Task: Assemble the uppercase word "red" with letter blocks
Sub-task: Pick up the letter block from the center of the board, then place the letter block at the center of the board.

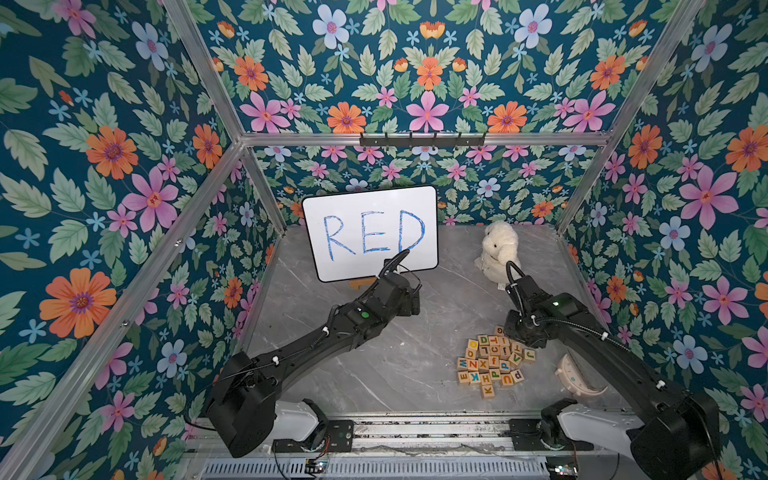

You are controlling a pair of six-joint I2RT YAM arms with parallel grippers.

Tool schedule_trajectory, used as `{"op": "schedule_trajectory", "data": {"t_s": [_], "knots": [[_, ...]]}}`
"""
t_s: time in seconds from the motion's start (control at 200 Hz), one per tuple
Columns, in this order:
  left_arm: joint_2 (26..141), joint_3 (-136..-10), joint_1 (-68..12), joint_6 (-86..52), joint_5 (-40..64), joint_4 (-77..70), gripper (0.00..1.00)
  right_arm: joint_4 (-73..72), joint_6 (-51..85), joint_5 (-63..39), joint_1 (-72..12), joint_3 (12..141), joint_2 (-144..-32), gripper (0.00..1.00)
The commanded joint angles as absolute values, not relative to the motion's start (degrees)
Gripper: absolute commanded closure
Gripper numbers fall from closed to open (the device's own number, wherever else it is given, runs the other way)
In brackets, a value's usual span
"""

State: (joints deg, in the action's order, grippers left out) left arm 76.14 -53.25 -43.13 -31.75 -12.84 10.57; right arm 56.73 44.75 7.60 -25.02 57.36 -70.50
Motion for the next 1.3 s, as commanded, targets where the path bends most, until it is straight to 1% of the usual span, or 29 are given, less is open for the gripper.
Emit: {"op": "schedule_trajectory", "data": {"t_s": [0.0, 0.06, 0.105, 0.305, 0.495, 0.665, 0.88, 1.17, 1.295], "knots": [[73.14, -51.10, -37.26, -35.14, -11.26, 11.43, 0.07, 52.94, 49.18, 9.19, -29.25, 61.69, -75.70, 0.64], [70.68, -48.99, -32.34, -36.97, -7.70, 10.49, 0.07, 50.69, 50.70, 8.85, -32.12, 65.36, -80.45, 0.64], [68.78, -47.76, -29.73, -37.27, -6.96, 10.37, 0.07, 49.58, 51.59, 8.47, -34.05, 68.82, -84.45, 0.64], [64.20, -47.73, -22.78, -35.73, -6.21, 14.49, 0.06, 45.13, 55.72, 5.74, -41.24, 85.27, -101.74, 0.64], [59.83, -44.82, -14.92, -37.26, -2.65, 15.95, 0.06, 44.03, 58.43, 1.49, -45.26, 99.91, -115.61, 0.64], [56.81, -43.56, -9.81, -38.68, -0.62, 17.64, 0.06, 44.56, 60.39, 1.87, -47.30, 109.55, -124.37, 0.64], [55.64, -43.33, -7.65, -43.12, -1.17, 21.02, 0.06, 45.31, 62.15, 1.84, -48.07, 116.87, -132.35, 0.64], [53.08, -41.58, -7.55, -43.96, -1.76, 22.24, 0.07, 43.43, 65.57, -0.09, -48.30, 120.24, -137.10, 0.64], [52.75, -40.91, -7.51, -44.78, -2.10, 23.51, 0.08, 45.28, 66.18, -1.48, -48.64, 124.77, -140.95, 0.63]]}}
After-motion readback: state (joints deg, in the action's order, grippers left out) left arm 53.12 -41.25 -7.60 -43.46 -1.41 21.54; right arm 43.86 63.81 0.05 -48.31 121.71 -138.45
